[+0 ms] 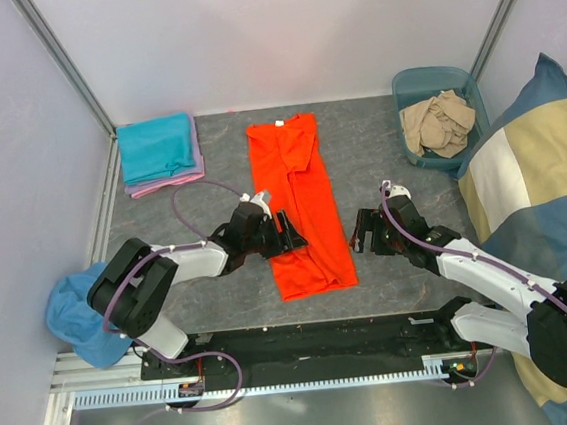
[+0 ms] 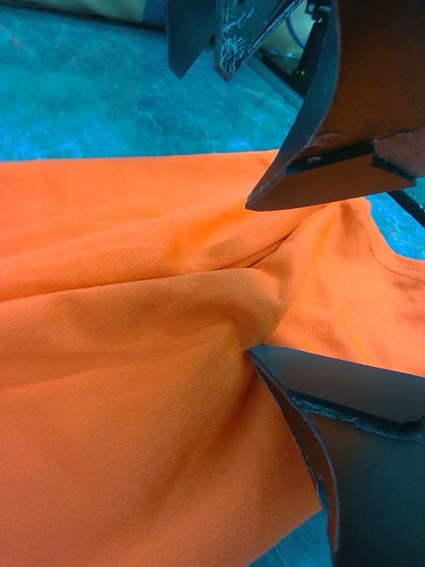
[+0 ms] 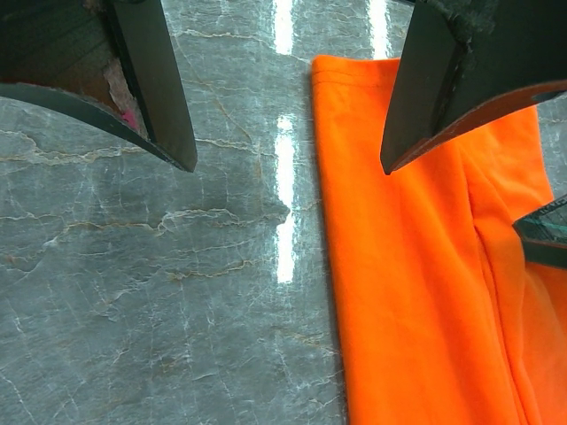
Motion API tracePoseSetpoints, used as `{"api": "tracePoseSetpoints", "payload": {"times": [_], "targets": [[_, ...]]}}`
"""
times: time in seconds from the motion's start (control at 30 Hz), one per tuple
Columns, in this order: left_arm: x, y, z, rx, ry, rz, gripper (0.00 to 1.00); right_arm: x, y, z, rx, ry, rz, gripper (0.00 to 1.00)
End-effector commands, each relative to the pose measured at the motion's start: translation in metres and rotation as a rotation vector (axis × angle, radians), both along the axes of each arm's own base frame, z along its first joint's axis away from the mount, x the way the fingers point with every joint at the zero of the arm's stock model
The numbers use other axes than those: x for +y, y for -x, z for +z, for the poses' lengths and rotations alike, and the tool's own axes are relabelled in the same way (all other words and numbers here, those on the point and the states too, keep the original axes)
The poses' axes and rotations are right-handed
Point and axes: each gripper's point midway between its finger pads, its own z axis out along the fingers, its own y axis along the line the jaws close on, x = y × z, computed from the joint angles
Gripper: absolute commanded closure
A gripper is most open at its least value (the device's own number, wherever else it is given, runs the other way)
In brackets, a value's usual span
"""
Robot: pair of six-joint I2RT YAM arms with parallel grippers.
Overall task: Fold and stack the t-shirts
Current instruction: Grab the bottom of the folded rectangular tshirt with both arms
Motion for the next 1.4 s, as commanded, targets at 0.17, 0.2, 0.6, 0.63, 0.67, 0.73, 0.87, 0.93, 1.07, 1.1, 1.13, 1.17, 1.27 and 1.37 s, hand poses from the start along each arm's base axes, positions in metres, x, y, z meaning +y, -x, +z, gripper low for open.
{"api": "tracePoseSetpoints", "payload": {"times": [0.17, 0.2, 0.6, 0.63, 0.67, 0.73, 0.87, 0.93, 1.07, 1.1, 1.13, 1.17, 1.27, 1.37], "targets": [[0.076, 0.021, -0.001, 0.002, -0.313, 0.09, 0.27, 0.001, -0.003, 0.001, -0.021, -0.006, -0.003, 0.06], [0.079, 0.017, 0.007, -0.031, -0.322, 0.098, 0.27, 0.0, -0.003, 0.001, -0.018, -0.004, -0.002, 0.06], [0.099, 0.039, 0.084, -0.179, -0.275, 0.083, 0.26, 0.007, -0.003, -0.006, -0.006, -0.019, 0.019, 0.06], [0.103, 0.045, 0.077, -0.15, -0.278, 0.093, 0.27, 0.007, -0.003, -0.006, -0.003, -0.02, 0.017, 0.06], [0.108, 0.054, 0.061, -0.108, -0.298, 0.094, 0.27, 0.007, -0.002, -0.006, -0.003, -0.02, 0.019, 0.06], [0.113, 0.065, 0.048, -0.053, -0.301, 0.108, 0.28, 0.007, -0.002, -0.006, -0.005, -0.025, 0.018, 0.06], [0.125, 0.082, 0.023, 0.01, -0.325, 0.14, 0.29, 0.007, 0.002, -0.008, 0.001, -0.033, 0.015, 0.06], [0.128, 0.083, 0.02, 0.016, -0.334, 0.154, 0.3, 0.008, 0.002, -0.009, 0.004, -0.035, 0.018, 0.06], [0.135, 0.085, 0.005, 0.046, -0.378, 0.166, 0.3, 0.014, 0.003, -0.005, 0.0, -0.042, 0.041, 0.06], [0.135, 0.086, 0.003, 0.052, -0.382, 0.162, 0.3, 0.015, 0.001, -0.002, -0.005, -0.043, 0.046, 0.07], [0.134, 0.086, 0.002, 0.055, -0.383, 0.161, 0.3, 0.018, 0.003, -0.002, -0.002, -0.04, 0.059, 0.07], [0.135, 0.087, 0.0, 0.059, -0.387, 0.16, 0.3, 0.022, 0.001, 0.004, -0.014, -0.044, 0.069, 0.07], [0.135, 0.088, -0.004, 0.062, -0.383, 0.161, 0.3, 0.032, 0.001, 0.012, -0.02, -0.036, 0.105, 0.07], [0.132, 0.09, -0.006, 0.071, -0.371, 0.154, 0.3, 0.046, 0.003, 0.02, -0.027, -0.045, 0.139, 0.07]]}}
